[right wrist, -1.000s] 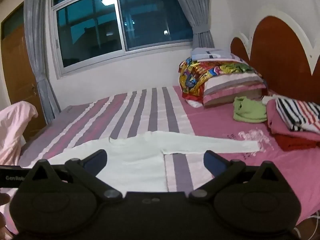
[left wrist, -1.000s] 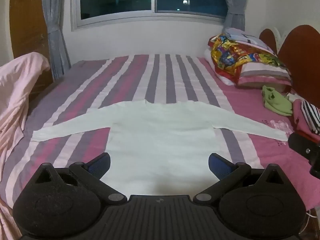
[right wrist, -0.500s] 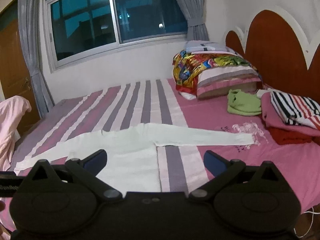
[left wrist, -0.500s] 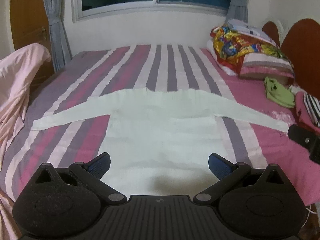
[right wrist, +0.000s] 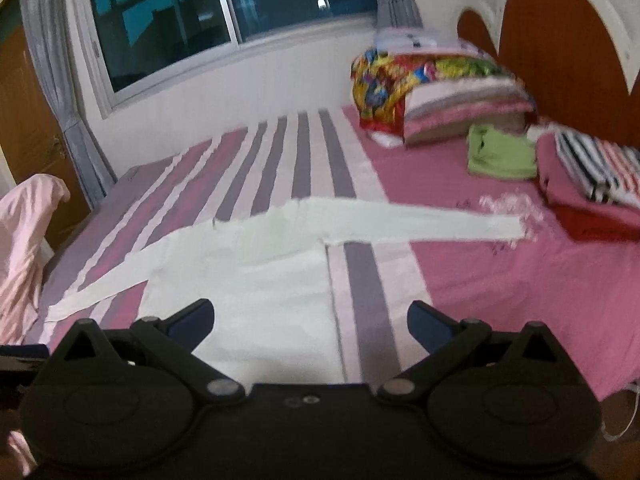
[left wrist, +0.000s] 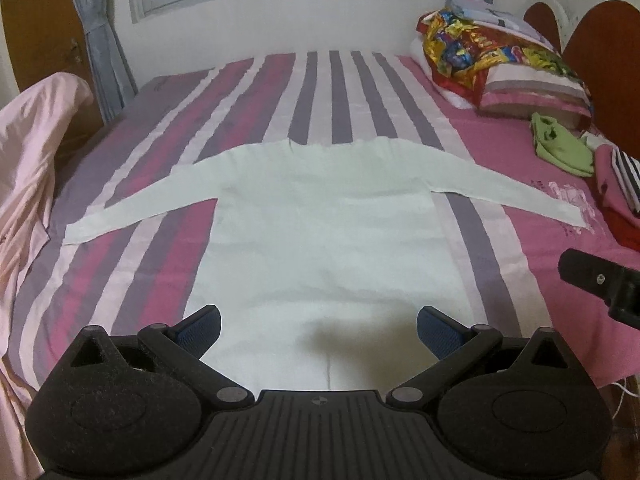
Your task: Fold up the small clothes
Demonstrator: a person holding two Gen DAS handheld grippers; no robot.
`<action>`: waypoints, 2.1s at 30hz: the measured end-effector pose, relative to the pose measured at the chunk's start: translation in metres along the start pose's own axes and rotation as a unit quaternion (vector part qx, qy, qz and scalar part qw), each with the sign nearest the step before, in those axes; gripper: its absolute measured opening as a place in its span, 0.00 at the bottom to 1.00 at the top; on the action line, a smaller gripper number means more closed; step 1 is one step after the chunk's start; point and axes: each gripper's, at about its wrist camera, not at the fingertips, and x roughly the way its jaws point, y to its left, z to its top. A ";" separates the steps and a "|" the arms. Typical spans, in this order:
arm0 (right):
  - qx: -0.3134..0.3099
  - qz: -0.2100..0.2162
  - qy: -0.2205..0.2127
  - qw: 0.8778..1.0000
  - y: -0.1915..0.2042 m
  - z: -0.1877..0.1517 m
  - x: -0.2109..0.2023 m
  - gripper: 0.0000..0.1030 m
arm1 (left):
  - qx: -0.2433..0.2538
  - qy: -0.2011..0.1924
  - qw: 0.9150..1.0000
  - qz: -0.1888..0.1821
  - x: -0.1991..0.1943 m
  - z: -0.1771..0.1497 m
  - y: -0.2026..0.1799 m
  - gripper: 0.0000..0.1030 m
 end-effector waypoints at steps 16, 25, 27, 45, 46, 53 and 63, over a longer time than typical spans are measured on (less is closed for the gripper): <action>0.000 -0.004 0.012 1.000 0.007 -0.002 0.000 1.00 | -0.029 0.028 0.999 0.027 0.010 -0.007 0.011 1.00; 0.001 -0.007 0.007 1.000 0.006 0.000 -0.001 1.00 | -0.009 0.051 0.999 0.009 0.015 -0.013 0.003 1.00; 0.001 -0.009 0.005 1.000 0.006 0.000 -0.002 1.00 | -0.003 0.050 0.999 0.006 0.014 -0.012 0.001 1.00; -0.023 -0.011 0.026 0.999 0.016 -0.006 0.005 1.00 | -0.001 0.059 0.998 0.027 0.021 -0.022 0.009 1.00; -0.021 -0.010 0.025 0.999 0.016 -0.006 0.005 1.00 | -0.001 0.059 0.998 0.026 0.022 -0.022 0.009 1.00; -0.011 -0.013 0.020 1.000 0.012 -0.004 0.005 1.00 | -0.003 0.061 0.998 0.019 0.024 -0.022 0.010 1.00; -0.015 -0.013 0.017 1.000 0.012 -0.003 0.005 1.00 | -0.002 0.053 0.998 0.020 0.022 -0.024 0.009 1.00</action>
